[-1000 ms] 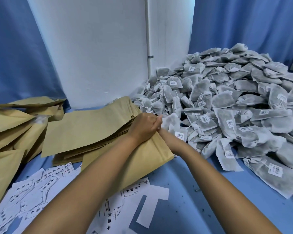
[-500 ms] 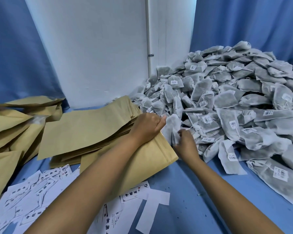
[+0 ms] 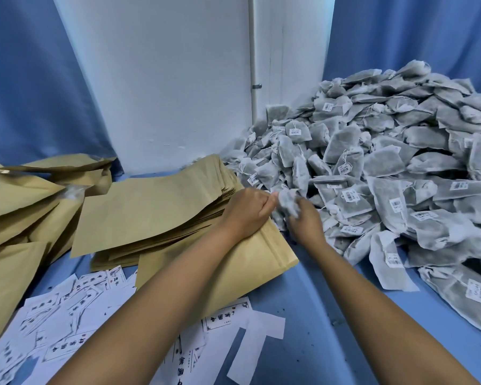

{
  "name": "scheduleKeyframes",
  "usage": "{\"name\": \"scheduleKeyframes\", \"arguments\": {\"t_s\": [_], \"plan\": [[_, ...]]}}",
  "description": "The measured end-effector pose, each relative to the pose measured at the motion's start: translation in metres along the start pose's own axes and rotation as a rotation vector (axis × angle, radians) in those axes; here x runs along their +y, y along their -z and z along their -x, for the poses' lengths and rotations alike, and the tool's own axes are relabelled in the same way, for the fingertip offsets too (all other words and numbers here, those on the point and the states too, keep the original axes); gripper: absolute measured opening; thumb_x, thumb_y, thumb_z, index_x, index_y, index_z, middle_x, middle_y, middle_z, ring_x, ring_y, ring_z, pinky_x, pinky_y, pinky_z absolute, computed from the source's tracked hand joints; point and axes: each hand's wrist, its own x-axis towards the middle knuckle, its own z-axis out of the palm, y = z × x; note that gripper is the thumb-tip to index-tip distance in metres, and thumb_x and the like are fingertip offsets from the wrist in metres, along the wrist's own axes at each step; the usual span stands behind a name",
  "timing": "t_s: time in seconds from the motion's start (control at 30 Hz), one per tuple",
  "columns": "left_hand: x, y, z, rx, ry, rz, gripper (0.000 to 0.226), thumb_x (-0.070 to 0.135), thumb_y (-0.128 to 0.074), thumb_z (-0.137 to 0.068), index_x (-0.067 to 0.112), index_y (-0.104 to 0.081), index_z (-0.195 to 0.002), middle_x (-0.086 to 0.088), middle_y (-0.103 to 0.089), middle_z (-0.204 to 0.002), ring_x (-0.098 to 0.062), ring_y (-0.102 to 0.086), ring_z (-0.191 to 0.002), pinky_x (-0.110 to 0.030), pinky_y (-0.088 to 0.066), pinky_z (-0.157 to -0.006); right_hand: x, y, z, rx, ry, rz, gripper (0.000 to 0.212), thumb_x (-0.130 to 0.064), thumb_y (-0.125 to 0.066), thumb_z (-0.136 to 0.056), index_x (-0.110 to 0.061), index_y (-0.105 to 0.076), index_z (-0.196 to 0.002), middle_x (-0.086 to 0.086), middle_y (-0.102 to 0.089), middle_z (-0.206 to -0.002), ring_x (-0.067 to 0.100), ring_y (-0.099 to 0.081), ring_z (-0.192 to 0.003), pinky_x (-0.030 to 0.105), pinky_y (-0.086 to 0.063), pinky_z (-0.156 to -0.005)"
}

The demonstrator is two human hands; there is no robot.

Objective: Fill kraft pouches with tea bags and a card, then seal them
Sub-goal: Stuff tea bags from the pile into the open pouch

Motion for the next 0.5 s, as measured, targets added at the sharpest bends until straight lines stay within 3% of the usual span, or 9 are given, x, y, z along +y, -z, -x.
{"name": "scheduleKeyframes", "arguments": {"t_s": [0.07, 0.1, 0.17, 0.2, 0.27, 0.33, 0.43, 0.5], "plan": [[-0.003, -0.002, 0.000, -0.007, 0.016, 0.010, 0.050, 0.026, -0.036, -0.100, 0.012, -0.038, -0.052, -0.002, -0.038, -0.055, -0.018, -0.033, -0.052, -0.032, -0.022, -0.055, -0.004, 0.022, 0.001, 0.137, -0.163, -0.480, 0.039, -0.006, -0.056, -0.085, -0.012, -0.053, -0.123, 0.007, -0.058, -0.111, 0.002, -0.065, -0.075, 0.012, -0.045, -0.055], [-0.005, -0.004, 0.001, -0.007, 0.019, 0.006, 0.049, 0.025, -0.036, -0.100, 0.012, -0.039, -0.053, -0.003, -0.040, -0.057, -0.017, -0.034, -0.054, -0.031, -0.023, -0.056, -0.006, 0.034, 0.003, 0.099, -0.199, -0.709, 0.040, -0.009, -0.060, -0.083, -0.019, -0.055, -0.122, 0.003, -0.058, -0.110, -0.002, -0.064, -0.066, 0.013, -0.047, -0.051], [-0.005, -0.005, 0.002, 0.006, 0.016, 0.000, 0.047, 0.028, -0.033, -0.099, 0.015, -0.040, -0.054, -0.004, -0.042, -0.060, -0.015, -0.034, -0.056, -0.030, -0.021, -0.056, -0.009, 0.054, 0.006, -0.148, -0.165, -1.021, 0.036, -0.011, -0.066, -0.076, -0.023, -0.060, -0.110, 0.003, -0.065, -0.100, 0.009, -0.067, -0.070, 0.026, -0.053, -0.057], [-0.004, -0.005, 0.002, 0.022, 0.015, 0.008, 0.045, 0.030, -0.032, -0.097, 0.017, -0.040, -0.055, -0.002, -0.041, -0.060, -0.014, -0.034, -0.057, -0.030, -0.020, -0.056, -0.012, 0.060, 0.008, -0.277, -0.137, -1.065, 0.036, -0.008, -0.067, -0.074, -0.021, -0.061, -0.107, 0.005, -0.067, -0.096, 0.017, -0.067, -0.076, 0.030, -0.055, -0.063], [-0.003, -0.004, 0.001, 0.075, 0.023, 0.037, 0.042, 0.030, -0.032, -0.095, 0.018, -0.039, -0.055, 0.000, -0.039, -0.060, -0.016, -0.037, -0.057, -0.031, -0.020, -0.055, -0.022, 0.064, 0.015, -0.488, -0.100, -0.920, 0.040, -0.001, -0.069, -0.074, -0.016, -0.058, -0.110, 0.009, -0.068, -0.101, 0.024, -0.066, -0.088, 0.034, -0.055, -0.076], [-0.002, -0.003, 0.001, 0.126, 0.049, 0.056, 0.046, 0.029, -0.034, -0.095, 0.012, -0.043, -0.053, -0.002, -0.039, -0.059, -0.020, -0.040, -0.056, -0.033, -0.025, -0.054, -0.035, 0.059, 0.022, -0.633, -0.074, -0.753, 0.041, 0.005, -0.067, -0.080, -0.018, -0.059, -0.114, 0.005, -0.070, -0.106, 0.020, -0.066, -0.097, 0.032, -0.055, -0.083], [-0.002, 0.001, 0.002, 0.197, 0.098, 0.103, 0.054, 0.031, -0.034, -0.095, 0.002, -0.051, -0.053, -0.006, -0.042, -0.057, -0.025, -0.044, -0.054, -0.039, -0.035, -0.052, -0.056, 0.053, 0.033, -0.764, -0.011, -0.528, 0.030, 0.004, -0.058, -0.087, -0.018, -0.064, -0.107, -0.004, -0.071, -0.095, 0.005, -0.063, -0.085, 0.022, -0.052, -0.071], [0.002, 0.003, 0.002, 0.221, 0.101, 0.114, 0.061, 0.039, -0.027, -0.094, 0.001, -0.050, -0.053, -0.008, -0.043, -0.056, -0.025, -0.044, -0.054, -0.039, -0.035, -0.052, -0.063, 0.046, 0.039, -0.847, 0.019, -0.285, 0.029, 0.002, -0.051, -0.092, -0.008, -0.061, -0.117, 0.009, -0.066, -0.113, 0.014, -0.059, -0.102, 0.033, -0.048, -0.086]]}}
